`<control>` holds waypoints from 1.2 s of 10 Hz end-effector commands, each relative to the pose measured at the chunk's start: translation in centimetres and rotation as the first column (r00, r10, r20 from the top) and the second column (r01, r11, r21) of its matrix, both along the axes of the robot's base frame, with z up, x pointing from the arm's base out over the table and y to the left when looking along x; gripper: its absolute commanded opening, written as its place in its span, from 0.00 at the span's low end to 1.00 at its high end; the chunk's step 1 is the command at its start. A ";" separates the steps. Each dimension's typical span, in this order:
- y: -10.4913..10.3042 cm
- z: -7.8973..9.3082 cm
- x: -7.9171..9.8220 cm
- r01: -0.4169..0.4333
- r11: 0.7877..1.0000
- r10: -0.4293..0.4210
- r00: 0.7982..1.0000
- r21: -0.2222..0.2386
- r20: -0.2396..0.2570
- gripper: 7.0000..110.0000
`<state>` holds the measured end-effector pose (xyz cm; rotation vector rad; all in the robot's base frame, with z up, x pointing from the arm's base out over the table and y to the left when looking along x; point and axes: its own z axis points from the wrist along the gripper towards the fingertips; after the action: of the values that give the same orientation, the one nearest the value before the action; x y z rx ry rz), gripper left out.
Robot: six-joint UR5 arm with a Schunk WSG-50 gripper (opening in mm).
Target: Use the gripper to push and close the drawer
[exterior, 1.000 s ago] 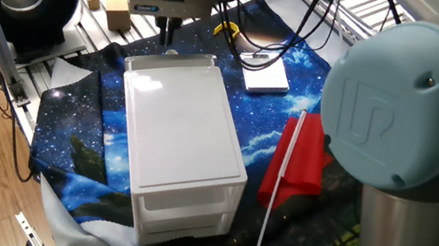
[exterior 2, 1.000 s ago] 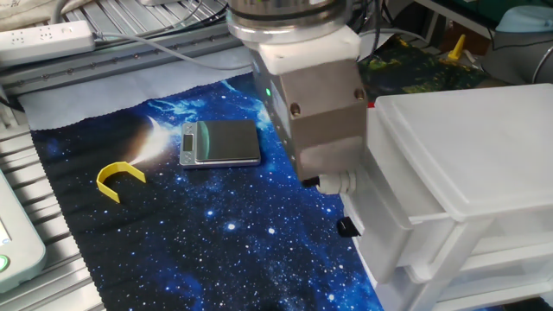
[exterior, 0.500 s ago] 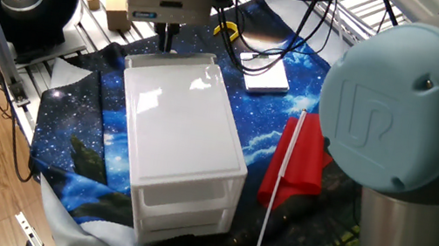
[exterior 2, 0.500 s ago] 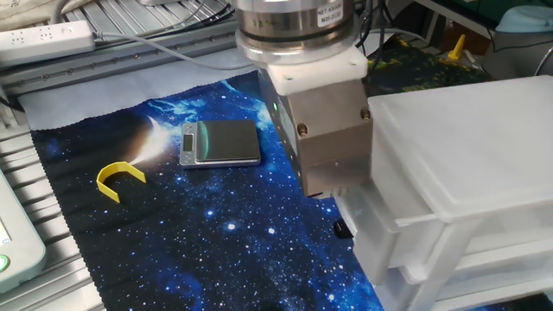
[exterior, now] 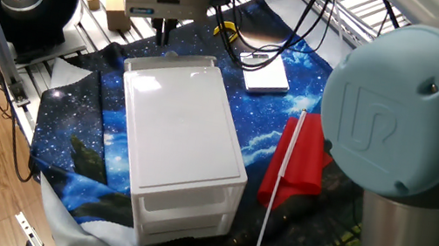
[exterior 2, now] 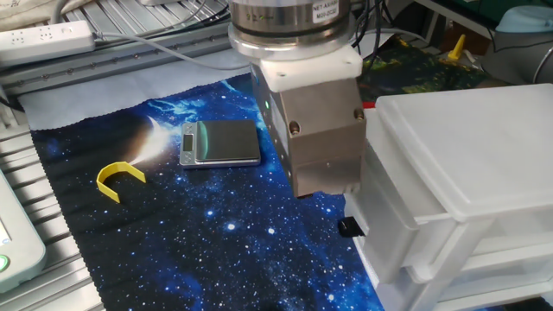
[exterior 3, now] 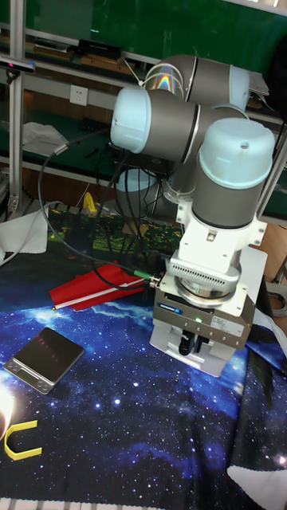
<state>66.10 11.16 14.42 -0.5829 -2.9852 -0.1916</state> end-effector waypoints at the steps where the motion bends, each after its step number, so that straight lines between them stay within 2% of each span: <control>1: -0.1 -0.7 0.3 -0.002 1.000 0.002 1.000 0.000 0.024 0.00; 2: -0.1 -1.1 0.1 -0.005 1.000 0.005 1.000 0.002 0.026 0.00; 4: 0.9 -2.1 -1.7 -0.012 1.000 0.012 1.000 0.007 -0.024 0.00; 6: -0.2 -2.5 -4.8 -0.067 0.995 0.057 0.991 -0.078 -0.124 0.00; 7: -1.3 -1.9 -5.9 -0.090 0.987 0.066 0.983 -0.134 -0.168 0.00; 8: -1.4 -1.0 -6.8 -0.098 0.985 0.066 0.975 -0.143 -0.214 0.00; 9: -0.6 -0.2 -7.4 -0.088 0.988 0.055 0.968 -0.129 -0.245 0.00; 12: 1.1 1.0 -7.3 -0.070 0.994 0.047 0.968 -0.086 -0.245 0.00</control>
<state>59.71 11.03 14.03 -0.4855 -2.8227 0.0483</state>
